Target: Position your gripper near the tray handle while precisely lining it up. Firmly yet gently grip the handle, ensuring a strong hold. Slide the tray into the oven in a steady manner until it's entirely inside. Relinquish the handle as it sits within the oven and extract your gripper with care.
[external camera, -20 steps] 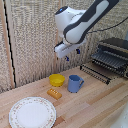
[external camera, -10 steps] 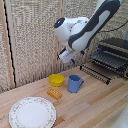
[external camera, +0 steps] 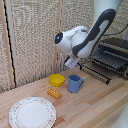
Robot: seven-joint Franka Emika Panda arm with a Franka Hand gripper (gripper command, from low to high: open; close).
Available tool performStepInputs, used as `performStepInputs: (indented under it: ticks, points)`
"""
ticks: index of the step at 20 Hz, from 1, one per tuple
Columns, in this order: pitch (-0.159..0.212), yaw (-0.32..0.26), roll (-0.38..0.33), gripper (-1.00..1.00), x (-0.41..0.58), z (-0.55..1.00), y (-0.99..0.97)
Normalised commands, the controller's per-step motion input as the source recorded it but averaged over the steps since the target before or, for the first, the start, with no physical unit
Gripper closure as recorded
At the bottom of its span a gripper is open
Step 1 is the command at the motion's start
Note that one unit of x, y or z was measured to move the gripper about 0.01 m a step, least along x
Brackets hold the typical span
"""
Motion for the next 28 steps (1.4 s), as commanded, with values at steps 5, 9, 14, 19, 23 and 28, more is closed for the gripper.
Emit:
performStepInputs:
  ticks: [5, 9, 14, 19, 23, 28]
  points:
    - [0.0, 0.209, -0.069, -1.0, 0.018, 0.0, -0.54]
    - [0.001, 0.172, -0.074, -1.0, 0.0, 0.0, -0.62]
    - [0.01, 0.163, -0.073, -1.0, 0.003, -0.07, -0.69]
    - [0.006, 0.111, -0.126, -1.0, 0.017, -0.01, -0.62]
    - [0.02, 0.042, -0.178, -1.0, 0.104, -0.05, -0.55]
    - [0.027, 0.005, -0.142, -1.0, 0.186, -0.15, -0.47]
